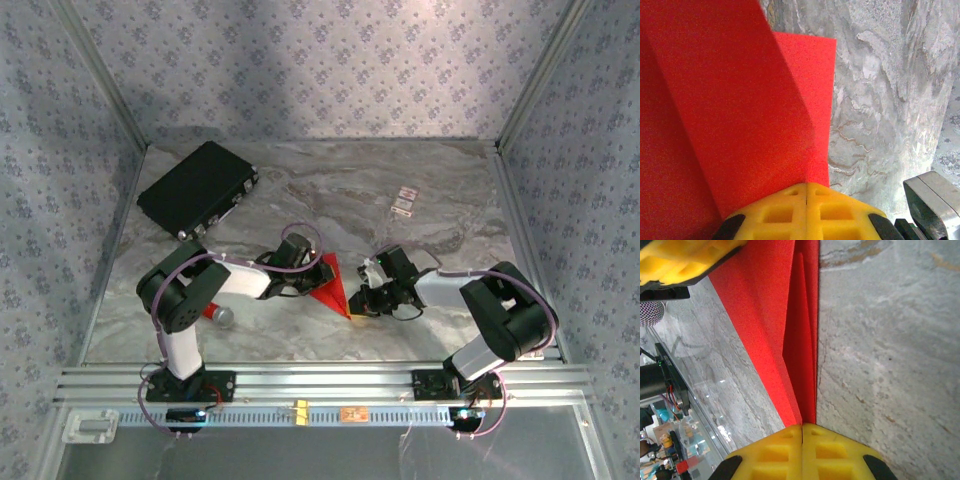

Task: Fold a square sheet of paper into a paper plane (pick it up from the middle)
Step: Fourth fold the wing at the center of the table.

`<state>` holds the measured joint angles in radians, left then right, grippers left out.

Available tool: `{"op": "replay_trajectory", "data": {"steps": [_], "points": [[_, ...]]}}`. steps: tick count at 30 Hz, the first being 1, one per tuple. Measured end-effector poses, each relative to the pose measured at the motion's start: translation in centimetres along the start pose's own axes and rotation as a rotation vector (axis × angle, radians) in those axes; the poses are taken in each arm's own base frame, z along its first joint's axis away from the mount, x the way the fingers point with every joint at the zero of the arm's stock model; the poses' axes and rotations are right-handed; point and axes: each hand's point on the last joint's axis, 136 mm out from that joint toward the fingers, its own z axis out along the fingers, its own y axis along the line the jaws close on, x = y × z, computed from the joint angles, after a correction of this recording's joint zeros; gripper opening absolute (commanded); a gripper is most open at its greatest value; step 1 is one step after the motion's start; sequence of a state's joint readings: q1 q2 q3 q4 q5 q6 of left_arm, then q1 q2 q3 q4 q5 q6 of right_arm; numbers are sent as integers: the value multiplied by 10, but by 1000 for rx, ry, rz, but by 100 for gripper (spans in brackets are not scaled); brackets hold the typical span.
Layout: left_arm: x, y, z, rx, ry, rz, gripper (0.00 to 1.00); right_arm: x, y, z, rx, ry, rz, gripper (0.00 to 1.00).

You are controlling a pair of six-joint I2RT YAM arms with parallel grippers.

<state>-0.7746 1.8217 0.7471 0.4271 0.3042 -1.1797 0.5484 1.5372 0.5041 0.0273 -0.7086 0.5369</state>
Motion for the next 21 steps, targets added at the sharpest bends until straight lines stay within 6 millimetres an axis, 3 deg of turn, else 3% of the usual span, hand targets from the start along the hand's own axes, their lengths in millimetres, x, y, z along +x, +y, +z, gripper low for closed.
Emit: {"op": "replay_trajectory", "data": {"steps": [3, 9, 15, 21], "points": [[0, 0, 0, 0, 0, 0, 6, 1, 0, -1, 4, -3, -4, 12], [0, 0, 0, 1, 2, 0, 6, 3, -2, -2, 15, 2, -1, 2], [0, 0, 0, 1, 2, 0, 6, 3, -2, -2, 17, 2, -1, 12], [0, 0, 0, 2, 2, 0, 6, 7, -3, -4, 27, 10, 1, 7]]}}
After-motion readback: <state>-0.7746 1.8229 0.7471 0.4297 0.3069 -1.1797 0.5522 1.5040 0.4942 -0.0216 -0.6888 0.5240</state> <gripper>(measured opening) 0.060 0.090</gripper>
